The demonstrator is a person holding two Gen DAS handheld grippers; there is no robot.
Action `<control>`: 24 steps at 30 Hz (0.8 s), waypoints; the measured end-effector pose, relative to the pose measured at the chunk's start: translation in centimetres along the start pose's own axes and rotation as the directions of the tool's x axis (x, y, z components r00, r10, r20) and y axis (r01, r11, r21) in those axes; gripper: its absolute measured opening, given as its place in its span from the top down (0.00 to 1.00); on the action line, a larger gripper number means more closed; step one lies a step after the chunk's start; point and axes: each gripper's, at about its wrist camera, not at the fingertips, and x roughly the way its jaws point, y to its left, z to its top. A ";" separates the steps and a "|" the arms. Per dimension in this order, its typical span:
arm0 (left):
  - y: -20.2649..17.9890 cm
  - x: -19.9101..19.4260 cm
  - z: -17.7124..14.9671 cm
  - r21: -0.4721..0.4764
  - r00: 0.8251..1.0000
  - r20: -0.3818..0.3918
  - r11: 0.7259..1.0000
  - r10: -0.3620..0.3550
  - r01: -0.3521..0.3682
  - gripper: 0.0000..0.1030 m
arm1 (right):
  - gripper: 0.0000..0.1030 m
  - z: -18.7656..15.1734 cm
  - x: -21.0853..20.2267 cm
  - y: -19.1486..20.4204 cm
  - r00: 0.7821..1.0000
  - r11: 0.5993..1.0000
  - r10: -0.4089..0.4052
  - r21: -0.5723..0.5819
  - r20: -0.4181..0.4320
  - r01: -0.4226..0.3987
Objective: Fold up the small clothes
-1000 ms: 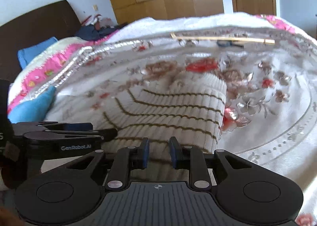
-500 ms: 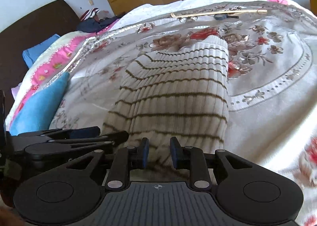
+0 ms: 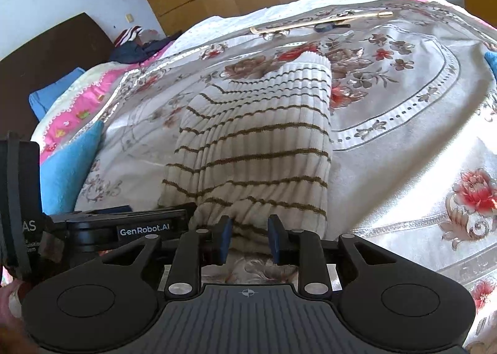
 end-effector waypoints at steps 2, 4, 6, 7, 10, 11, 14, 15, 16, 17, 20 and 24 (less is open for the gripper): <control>0.1 0.2 -0.2 -0.009 1.000 -0.002 1.000 0.003 -0.003 0.00 | 0.74 -0.3 0.1 -0.1 1.000 1.000 0.002 0.006 -0.001 -0.002; 0.0 0.3 -0.3 -0.013 1.000 0.001 1.000 0.010 -0.010 0.00 | 0.74 -0.6 0.4 -0.2 1.000 1.000 0.005 0.008 -0.008 -0.005; -0.1 0.3 -0.5 -0.008 1.000 0.009 1.000 0.017 -0.017 0.00 | 0.74 -0.9 0.7 -0.3 1.000 1.000 0.008 0.012 -0.016 -0.008; -0.1 0.3 -0.5 -0.005 1.000 0.012 1.000 0.019 -0.019 0.00 | 0.74 -1.1 0.8 -0.3 1.000 1.000 0.011 0.014 -0.019 -0.010; 0.0 0.3 -0.6 -0.022 1.000 0.012 1.000 0.015 -0.015 0.00 | 0.74 -1.4 0.9 -0.5 0.999 1.000 0.018 0.020 -0.026 -0.017; 0.1 0.3 -0.6 -0.031 1.000 0.011 0.999 0.012 -0.012 0.00 | 0.74 -1.5 1.0 -0.6 0.999 1.000 0.021 0.023 -0.026 -0.020; 0.2 0.5 -0.7 -0.041 1.000 0.009 0.999 0.007 -0.007 0.00 | 0.74 -1.6 0.9 -0.7 0.999 0.999 0.030 0.033 -0.021 -0.029; 0.2 0.5 -0.7 -0.041 1.000 0.008 0.999 0.006 -0.005 0.00 | 0.74 -1.6 0.9 -0.8 0.999 0.999 0.033 0.036 -0.020 -0.032; 0.3 0.5 -0.7 -0.042 1.000 0.007 0.999 0.004 -0.004 0.00 | 0.74 -1.6 0.9 -0.8 0.999 0.999 0.035 0.038 -0.018 -0.034; 0.3 0.5 -0.7 -0.044 1.000 0.006 0.999 0.001 -0.001 0.00 | 0.74 -1.7 0.8 -0.9 0.999 0.999 0.036 0.039 -0.017 -0.035; 0.4 0.7 -0.8 -0.048 1.000 0.001 0.999 -0.008 0.008 0.00 | 0.74 -1.8 0.8 -0.9 0.999 0.998 0.037 0.041 -0.014 -0.037; 0.6 0.8 -0.6 -0.059 1.000 -0.011 0.998 -0.023 0.023 0.00 | 0.74 -2.0 0.6 -0.8 0.999 0.999 0.036 0.034 -0.012 -0.035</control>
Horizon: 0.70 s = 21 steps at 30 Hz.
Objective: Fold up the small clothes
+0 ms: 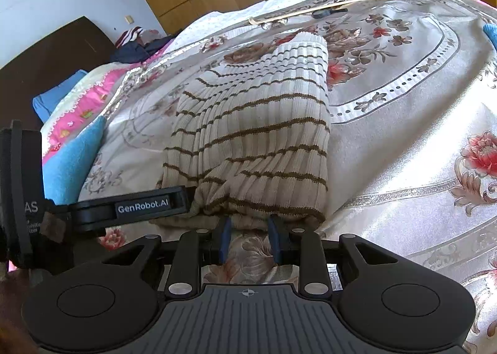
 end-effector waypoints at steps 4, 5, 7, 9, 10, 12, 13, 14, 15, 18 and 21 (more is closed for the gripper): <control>-0.1 -0.1 0.0 0.006 1.000 -0.006 1.000 0.003 -0.003 0.00 | 0.74 -0.2 -0.1 0.3 1.000 1.000 -0.007 -0.017 0.002 0.007; -0.1 -0.2 0.0 0.005 1.000 -0.004 1.000 0.006 -0.006 0.00 | 0.74 -0.3 -0.2 0.4 1.000 1.000 -0.010 -0.024 0.005 0.010; 0.0 -0.3 -0.2 -0.011 1.000 -0.003 1.000 0.012 -0.012 0.00 | 0.74 -0.3 -0.3 0.7 1.000 0.999 -0.017 -0.038 0.009 0.018; 0.1 -0.4 -0.2 -0.026 1.000 -0.005 1.000 0.010 -0.010 0.00 | 0.74 -0.5 -0.3 0.9 1.000 0.999 -0.022 -0.049 0.010 0.022; 0.2 -0.3 -0.2 -0.029 1.000 -0.006 1.000 0.009 -0.009 0.00 | 0.74 -0.5 -0.3 0.9 1.000 0.998 -0.024 -0.053 0.010 0.025; 0.2 -0.3 -0.3 -0.036 1.000 -0.006 0.999 0.009 -0.009 0.00 | 0.74 -0.6 -0.3 1.0 1.000 0.998 -0.029 -0.062 0.009 0.030; 0.2 -0.3 -0.3 -0.035 1.000 -0.005 0.999 0.010 -0.011 0.00 | 0.74 -0.7 -0.3 1.1 0.999 0.997 -0.031 -0.065 0.008 0.031; 0.1 -0.3 -0.3 -0.032 1.000 -0.004 0.999 0.012 -0.012 0.00 | 0.74 -0.7 -0.4 1.1 0.999 0.997 -0.032 -0.066 0.009 0.033; 0.1 -0.2 -0.4 -0.029 1.000 -0.001 1.000 0.013 -0.013 0.00 | 0.74 -0.7 -0.4 1.1 0.999 0.997 -0.032 -0.067 0.009 0.033; 0.0 -0.3 -0.5 -0.028 1.000 0.006 0.999 0.016 -0.016 0.00 | 0.74 -0.9 -0.5 1.1 0.999 0.997 -0.034 -0.069 0.010 0.035; 0.4 -0.3 -0.2 -0.023 1.000 -0.015 1.000 -0.004 0.004 0.00 | 0.74 -1.0 -0.6 1.2 0.999 0.997 -0.036 -0.074 0.011 0.037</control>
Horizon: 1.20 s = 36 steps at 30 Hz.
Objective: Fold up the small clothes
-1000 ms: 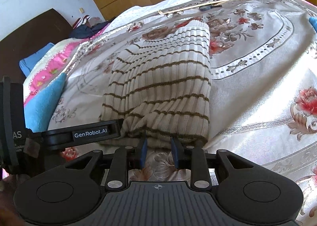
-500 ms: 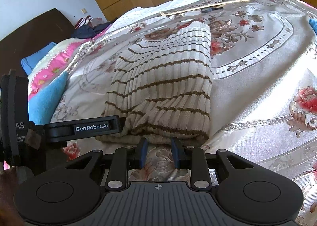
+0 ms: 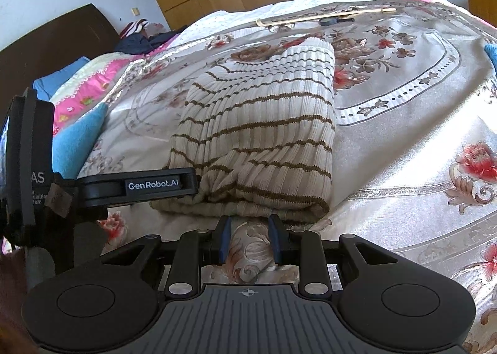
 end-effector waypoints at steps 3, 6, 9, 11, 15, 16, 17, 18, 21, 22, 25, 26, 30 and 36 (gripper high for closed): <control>0.9 0.0 0.5 -0.044 0.999 -0.027 0.999 -0.030 0.029 0.00 | 0.74 -0.1 -0.1 0.1 1.000 1.000 0.001 -0.004 0.002 -0.001; 0.6 0.1 0.3 -0.023 1.000 -0.024 1.000 -0.018 0.017 0.00 | 0.74 -0.2 -0.1 0.2 1.000 1.000 -0.001 -0.011 0.003 0.001; -0.1 0.2 -0.3 0.002 1.000 0.004 1.000 0.014 -0.014 0.00 | 0.74 -0.3 -0.2 0.2 1.000 1.000 0.001 -0.014 0.002 -0.001; -0.1 0.3 -0.3 0.004 1.000 0.007 1.000 0.014 -0.015 0.00 | 0.74 -0.3 -0.2 0.1 1.000 1.000 0.002 -0.012 -0.002 -0.002; 0.7 0.7 -0.1 -0.022 1.000 -0.010 1.000 -0.016 0.016 0.00 | 0.74 0.0 0.0 0.2 1.000 1.000 0.008 -0.017 -0.007 -0.008; 0.8 0.7 0.0 -0.026 1.000 -0.011 0.999 -0.022 0.021 0.00 | 0.74 0.0 0.1 0.2 1.000 1.000 0.010 -0.018 -0.009 -0.010; 0.8 0.7 0.0 -0.021 1.000 -0.008 0.999 -0.025 0.024 0.00 | 0.74 0.1 0.2 0.3 1.000 1.000 0.011 -0.019 -0.011 -0.011; 0.7 0.8 0.0 -0.020 1.000 -0.009 1.000 -0.023 0.023 0.00 | 0.74 0.1 0.2 0.3 1.000 1.000 0.012 -0.020 -0.013 -0.012; 0.6 0.9 0.1 -0.038 1.000 -0.013 0.999 -0.015 0.015 0.00 | 0.74 0.1 0.4 0.3 1.000 1.000 0.014 -0.026 -0.014 -0.014; 0.6 0.9 0.1 -0.047 1.000 -0.013 0.999 -0.017 0.016 0.00 | 0.74 0.0 0.4 0.3 1.000 1.000 0.014 -0.027 -0.014 -0.014; 0.6 0.8 0.1 -0.028 1.000 -0.015 0.999 -0.023 0.023 0.00 | 0.74 0.0 0.4 0.0 1.000 1.000 0.019 -0.020 -0.014 -0.020; 0.6 0.8 0.1 -0.026 1.000 -0.017 0.999 -0.025 0.025 0.00 | 0.74 0.0 0.4 0.0 1.000 1.000 0.019 -0.019 -0.014 -0.020; 0.7 0.4 0.3 -0.034 0.999 -0.034 0.999 -0.010 0.009 0.00 | 0.73 0.0 0.2 0.0 1.000 0.999 0.007 -0.033 -0.001 -0.007; 0.5 0.6 0.4 -0.037 0.998 -0.066 0.999 0.014 -0.017 0.00 | 0.73 -0.1 0.0 0.2 1.000 0.998 -0.011 -0.055 0.011 0.012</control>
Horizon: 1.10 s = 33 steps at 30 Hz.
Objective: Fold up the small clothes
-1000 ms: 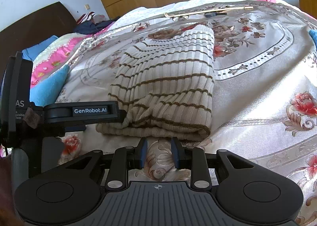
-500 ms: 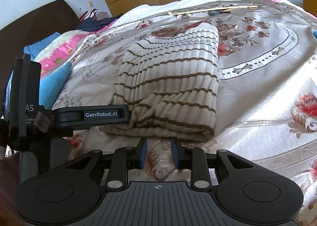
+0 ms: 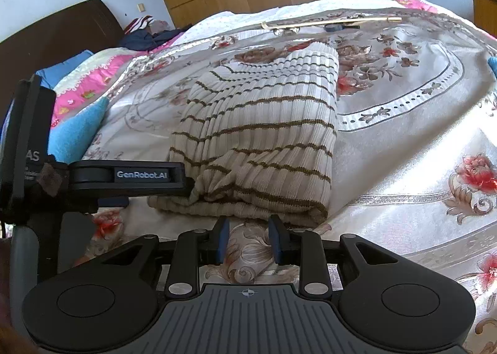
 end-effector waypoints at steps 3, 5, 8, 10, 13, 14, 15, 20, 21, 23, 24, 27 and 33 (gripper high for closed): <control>-0.2 0.1 -0.2 -0.007 1.000 0.012 1.000 0.012 -0.012 0.00 | 0.73 -0.1 -0.2 0.1 1.000 1.000 -0.004 -0.008 0.003 0.004; -0.2 0.1 -0.3 -0.008 1.000 0.022 1.000 0.013 -0.012 0.00 | 0.72 -0.1 -0.3 0.1 1.000 1.000 -0.005 -0.006 0.003 0.005; 0.1 0.2 -0.4 -0.013 1.000 0.024 1.000 0.001 -0.001 0.00 | 0.70 -0.1 -0.2 0.2 1.000 1.000 -0.003 -0.009 -0.001 0.003; 0.1 0.2 -0.3 -0.017 1.000 0.021 1.000 0.004 -0.004 0.00 | 0.67 -0.2 -0.2 0.3 1.000 1.000 0.001 -0.018 -0.004 -0.001; -0.1 -0.1 -0.3 -0.001 1.000 0.025 1.000 0.004 -0.004 0.00 | 0.67 -0.3 -0.3 0.3 1.000 1.000 0.004 -0.022 -0.003 -0.004; 0.0 -0.2 -0.2 0.005 1.000 0.017 1.000 -0.002 0.002 0.00 | 0.67 -0.3 -0.3 0.4 1.000 1.000 0.004 -0.020 -0.003 -0.004; 0.3 -0.3 0.0 -0.009 1.000 0.006 1.000 -0.007 0.007 0.00 | 0.67 -0.4 -0.3 0.4 1.000 1.000 0.005 -0.017 -0.004 -0.005; 1.0 -1.4 -0.1 -0.066 1.000 0.030 0.998 0.003 -0.001 0.00 | 0.67 -0.4 -0.4 0.3 1.000 1.000 0.009 -0.014 0.000 -0.009; 0.6 -1.8 -0.3 -0.040 0.999 0.044 0.999 0.020 -0.019 0.00 | 0.67 -0.4 -0.4 0.3 1.000 1.000 0.010 -0.013 0.001 -0.010; -1.1 -2.9 -0.9 0.066 0.992 0.086 0.993 0.093 -0.099 0.00 | 0.67 -0.5 -0.5 0.2 1.000 1.000 0.012 -0.011 0.002 -0.012; -2.0 -3.3 -1.4 0.125 0.987 0.102 0.983 0.124 -0.137 0.00 | 0.67 -0.5 -0.5 0.2 1.000 1.000 0.012 -0.010 0.003 -0.012; -4.2 -3.6 -2.7 0.243 0.972 0.089 0.942 0.216 -0.231 0.00 | 0.67 -0.5 -0.7 0.2 1.000 1.000 0.015 -0.009 0.007 -0.014; -5.6 -2.5 -3.6 0.319 0.954 0.020 0.902 0.299 -0.290 0.00 | 0.66 -0.6 -1.1 0.5 1.000 1.000 0.010 -0.021 0.013 -0.009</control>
